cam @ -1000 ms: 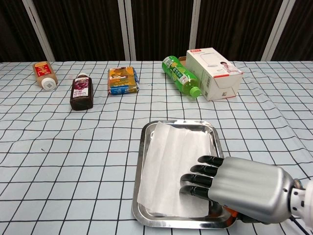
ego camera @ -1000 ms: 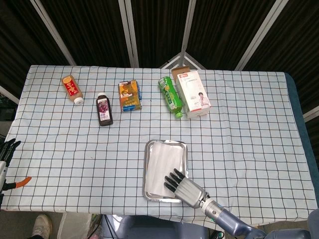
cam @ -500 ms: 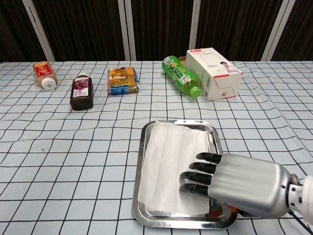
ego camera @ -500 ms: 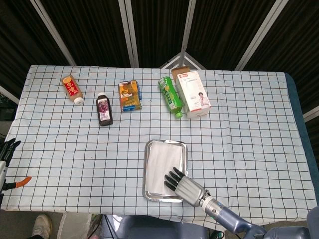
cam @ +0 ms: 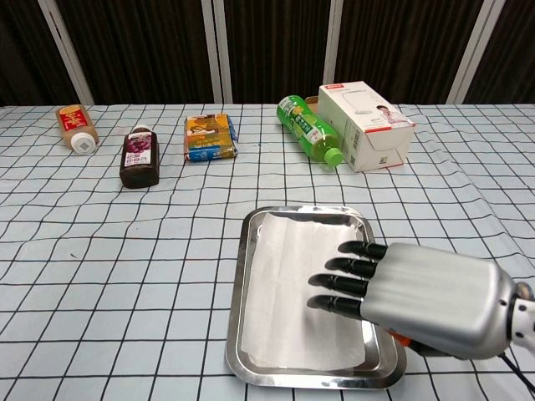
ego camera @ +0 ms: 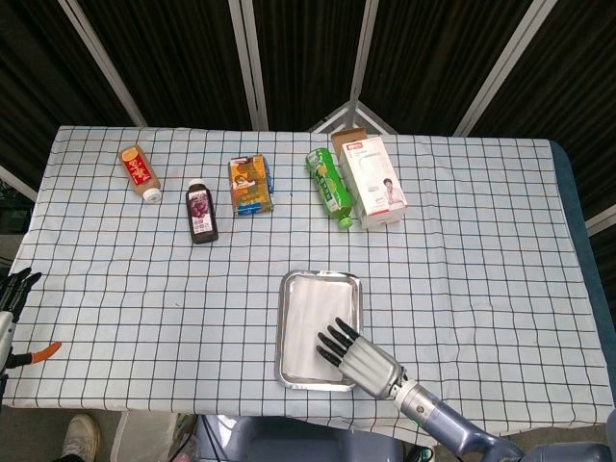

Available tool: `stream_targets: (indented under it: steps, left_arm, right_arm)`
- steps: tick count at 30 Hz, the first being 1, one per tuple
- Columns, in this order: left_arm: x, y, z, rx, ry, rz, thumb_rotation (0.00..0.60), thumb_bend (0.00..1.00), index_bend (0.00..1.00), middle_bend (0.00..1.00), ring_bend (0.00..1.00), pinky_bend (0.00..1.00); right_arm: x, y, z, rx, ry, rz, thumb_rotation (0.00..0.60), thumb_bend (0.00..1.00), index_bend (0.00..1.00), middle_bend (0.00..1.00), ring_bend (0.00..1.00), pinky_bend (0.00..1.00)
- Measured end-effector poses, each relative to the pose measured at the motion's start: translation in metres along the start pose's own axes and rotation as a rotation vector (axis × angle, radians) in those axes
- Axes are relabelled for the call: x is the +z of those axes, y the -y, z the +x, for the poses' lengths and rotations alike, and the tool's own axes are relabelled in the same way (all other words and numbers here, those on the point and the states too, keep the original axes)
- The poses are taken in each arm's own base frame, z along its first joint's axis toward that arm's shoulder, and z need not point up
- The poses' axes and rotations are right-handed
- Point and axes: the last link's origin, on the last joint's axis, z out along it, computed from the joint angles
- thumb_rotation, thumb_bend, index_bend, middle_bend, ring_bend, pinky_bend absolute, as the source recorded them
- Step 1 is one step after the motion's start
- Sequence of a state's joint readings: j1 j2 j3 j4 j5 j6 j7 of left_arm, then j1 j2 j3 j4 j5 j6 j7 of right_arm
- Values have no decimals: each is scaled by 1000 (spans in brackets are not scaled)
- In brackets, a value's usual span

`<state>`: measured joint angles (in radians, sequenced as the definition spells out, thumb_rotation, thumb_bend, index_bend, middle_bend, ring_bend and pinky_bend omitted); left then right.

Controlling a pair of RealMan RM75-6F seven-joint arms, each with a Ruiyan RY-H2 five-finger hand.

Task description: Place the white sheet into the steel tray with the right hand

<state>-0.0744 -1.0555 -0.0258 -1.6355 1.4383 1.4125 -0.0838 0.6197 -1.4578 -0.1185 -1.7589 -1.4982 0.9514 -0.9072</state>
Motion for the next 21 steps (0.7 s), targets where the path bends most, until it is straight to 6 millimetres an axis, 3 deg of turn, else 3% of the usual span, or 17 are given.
stream_targets:
  steps: [6, 12, 17, 21]
  left_arm:
    - [-1, 0, 0, 0, -2, -3, 600, 0, 0, 0, 0, 0]
    - [-2, 0, 0, 1, -3, -4, 600, 0, 0, 0, 0, 0]
    - [-3, -1, 0, 8, -1, -11, 600, 0, 0, 0, 0, 0]
    - [-4, -3, -1, 13, -3, -20, 600, 0, 0, 0, 0, 0]
  right_arm:
    - [-10, -12, 19, 51, -71, -61, 600, 972, 23, 36, 0, 0]
    - [-32, -30, 26, 159, -157, -176, 600, 729, 0, 9, 0, 0]
    - [-70, -51, 19, 312, -216, -341, 600, 520, 0, 0, 0, 0]
    - [-110, -64, 6, 422, -251, -491, 600, 446, 0, 0, 0, 0]
